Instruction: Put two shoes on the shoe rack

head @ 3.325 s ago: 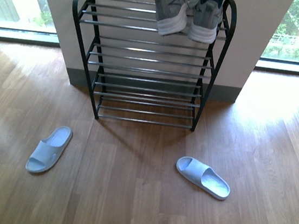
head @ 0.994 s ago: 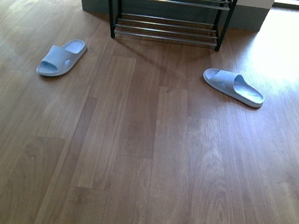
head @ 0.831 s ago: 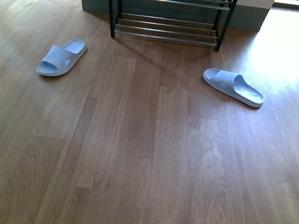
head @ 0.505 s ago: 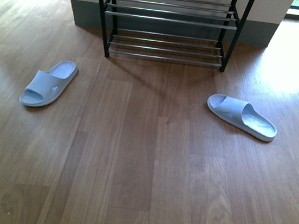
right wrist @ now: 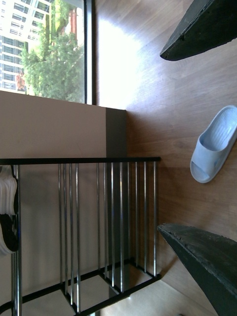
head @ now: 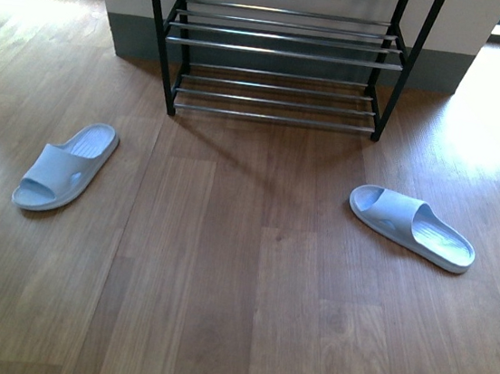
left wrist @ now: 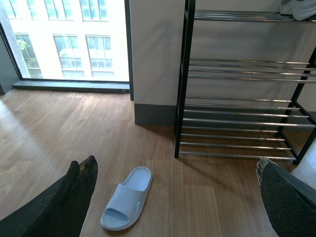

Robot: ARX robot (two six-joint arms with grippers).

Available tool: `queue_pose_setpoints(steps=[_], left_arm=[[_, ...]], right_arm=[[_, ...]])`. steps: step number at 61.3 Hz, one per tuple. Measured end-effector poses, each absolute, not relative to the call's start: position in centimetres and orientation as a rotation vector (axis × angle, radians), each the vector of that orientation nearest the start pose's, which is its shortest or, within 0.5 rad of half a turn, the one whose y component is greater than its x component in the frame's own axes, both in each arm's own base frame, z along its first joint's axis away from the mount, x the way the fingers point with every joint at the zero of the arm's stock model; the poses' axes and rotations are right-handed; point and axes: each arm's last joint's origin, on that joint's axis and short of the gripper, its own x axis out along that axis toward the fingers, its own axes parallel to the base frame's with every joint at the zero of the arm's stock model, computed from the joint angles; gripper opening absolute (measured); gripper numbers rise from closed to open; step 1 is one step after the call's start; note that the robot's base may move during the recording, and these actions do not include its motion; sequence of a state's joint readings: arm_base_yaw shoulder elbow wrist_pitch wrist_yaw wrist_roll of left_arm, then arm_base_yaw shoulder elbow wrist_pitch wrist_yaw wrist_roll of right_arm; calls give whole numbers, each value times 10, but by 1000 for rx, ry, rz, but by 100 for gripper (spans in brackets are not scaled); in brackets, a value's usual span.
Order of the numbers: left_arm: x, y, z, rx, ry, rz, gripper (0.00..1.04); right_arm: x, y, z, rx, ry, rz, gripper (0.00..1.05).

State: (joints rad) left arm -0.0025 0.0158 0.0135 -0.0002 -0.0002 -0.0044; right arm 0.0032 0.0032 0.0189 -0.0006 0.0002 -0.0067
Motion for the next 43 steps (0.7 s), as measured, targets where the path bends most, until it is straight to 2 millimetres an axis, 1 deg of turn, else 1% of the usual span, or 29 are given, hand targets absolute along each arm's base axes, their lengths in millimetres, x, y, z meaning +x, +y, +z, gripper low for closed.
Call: queue_pose_setpoints(steps=[34,37,39,43], left_arm=[[98,0,167,-4,2,-2,95],[98,0,167,-4,2,-2,95],[98,0,167,-4,2,-2,95],[98,0,167,-4,2,-2,95]], right_arm=[[97,0,169,-6,-7,13,96],[100,0,166,-9,65,108,96],[105,-1,163,-17,113,169,96],[121,-4,155,-46,192,201,96]])
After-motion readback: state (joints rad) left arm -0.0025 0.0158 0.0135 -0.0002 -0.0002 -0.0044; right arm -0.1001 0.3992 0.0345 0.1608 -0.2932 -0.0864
